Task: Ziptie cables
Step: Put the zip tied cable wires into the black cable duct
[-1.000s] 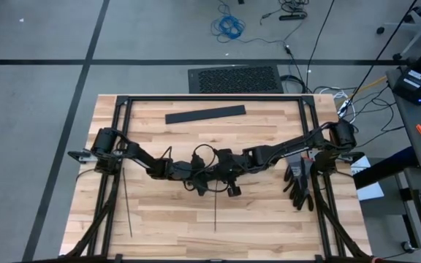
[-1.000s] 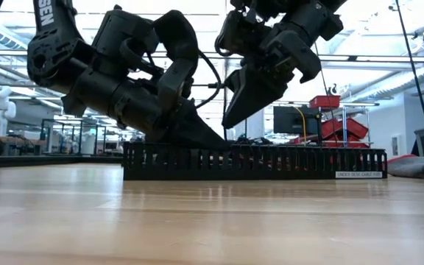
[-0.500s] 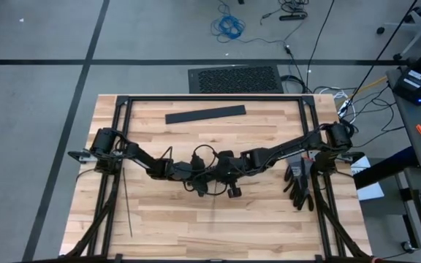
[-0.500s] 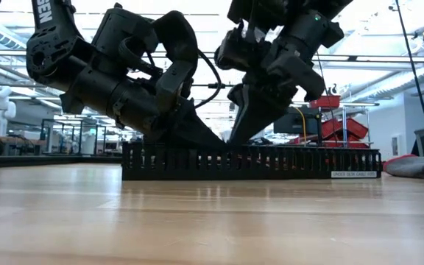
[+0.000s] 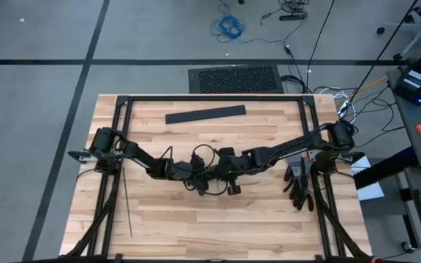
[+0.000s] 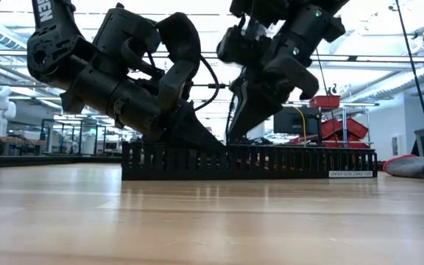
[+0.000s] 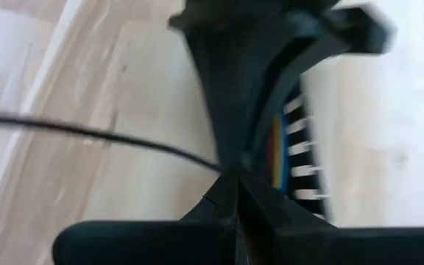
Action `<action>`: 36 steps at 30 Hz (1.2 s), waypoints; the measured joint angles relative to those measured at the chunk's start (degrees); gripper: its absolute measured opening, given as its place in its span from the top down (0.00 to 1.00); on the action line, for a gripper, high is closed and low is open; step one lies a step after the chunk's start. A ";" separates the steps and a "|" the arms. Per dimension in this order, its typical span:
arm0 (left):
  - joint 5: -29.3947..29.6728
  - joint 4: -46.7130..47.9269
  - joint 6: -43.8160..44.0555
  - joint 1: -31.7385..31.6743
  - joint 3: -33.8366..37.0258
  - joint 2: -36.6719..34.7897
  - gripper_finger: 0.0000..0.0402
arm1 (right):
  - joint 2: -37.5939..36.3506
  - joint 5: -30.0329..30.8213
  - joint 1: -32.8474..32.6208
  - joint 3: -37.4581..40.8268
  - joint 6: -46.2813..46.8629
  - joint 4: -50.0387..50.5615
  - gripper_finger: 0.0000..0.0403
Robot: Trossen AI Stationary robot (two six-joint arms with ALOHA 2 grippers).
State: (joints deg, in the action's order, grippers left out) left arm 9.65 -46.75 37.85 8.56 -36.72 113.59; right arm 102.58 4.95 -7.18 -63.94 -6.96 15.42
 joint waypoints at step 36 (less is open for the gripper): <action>-1.03 3.05 13.81 -0.76 -0.30 -0.45 0.99 | -1.98 -2.29 -0.81 -0.04 -3.35 -2.46 1.00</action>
State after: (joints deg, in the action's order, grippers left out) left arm 8.62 -43.70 51.66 7.79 -37.01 113.14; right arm 100.60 2.66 -7.99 -63.99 -10.31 12.96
